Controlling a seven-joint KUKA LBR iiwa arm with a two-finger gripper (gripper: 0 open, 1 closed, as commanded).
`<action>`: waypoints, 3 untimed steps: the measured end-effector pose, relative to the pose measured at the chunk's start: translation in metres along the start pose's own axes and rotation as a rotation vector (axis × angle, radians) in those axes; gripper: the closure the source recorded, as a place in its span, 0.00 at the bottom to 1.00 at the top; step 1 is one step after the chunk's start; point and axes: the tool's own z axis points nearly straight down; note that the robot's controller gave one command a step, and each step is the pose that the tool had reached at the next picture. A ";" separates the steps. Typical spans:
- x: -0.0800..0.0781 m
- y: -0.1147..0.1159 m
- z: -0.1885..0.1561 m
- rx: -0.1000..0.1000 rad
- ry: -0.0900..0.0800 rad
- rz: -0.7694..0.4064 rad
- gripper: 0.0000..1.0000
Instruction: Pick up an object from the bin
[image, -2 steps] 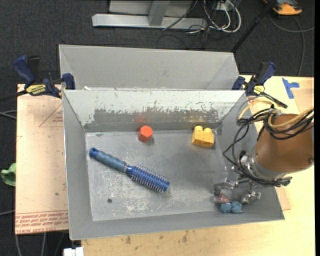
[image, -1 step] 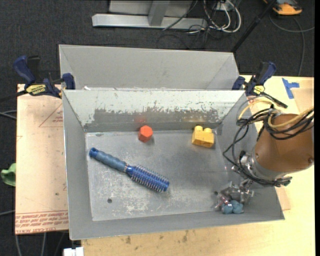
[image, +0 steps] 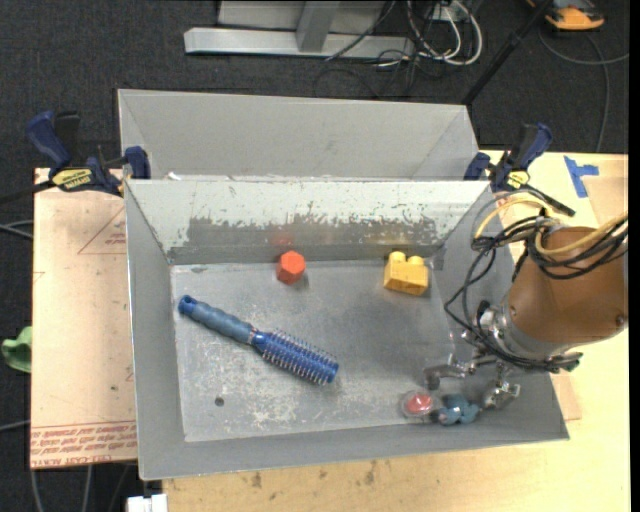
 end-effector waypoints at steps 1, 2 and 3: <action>-0.010 0.001 0.002 0.001 0.006 -0.014 0.00; -0.006 0.001 0.006 0.000 0.008 -0.013 1.00; -0.011 0.003 0.005 -0.002 0.000 -0.014 0.00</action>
Offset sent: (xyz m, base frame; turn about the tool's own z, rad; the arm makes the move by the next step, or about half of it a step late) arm 0.0007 0.0031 -0.0058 -0.0120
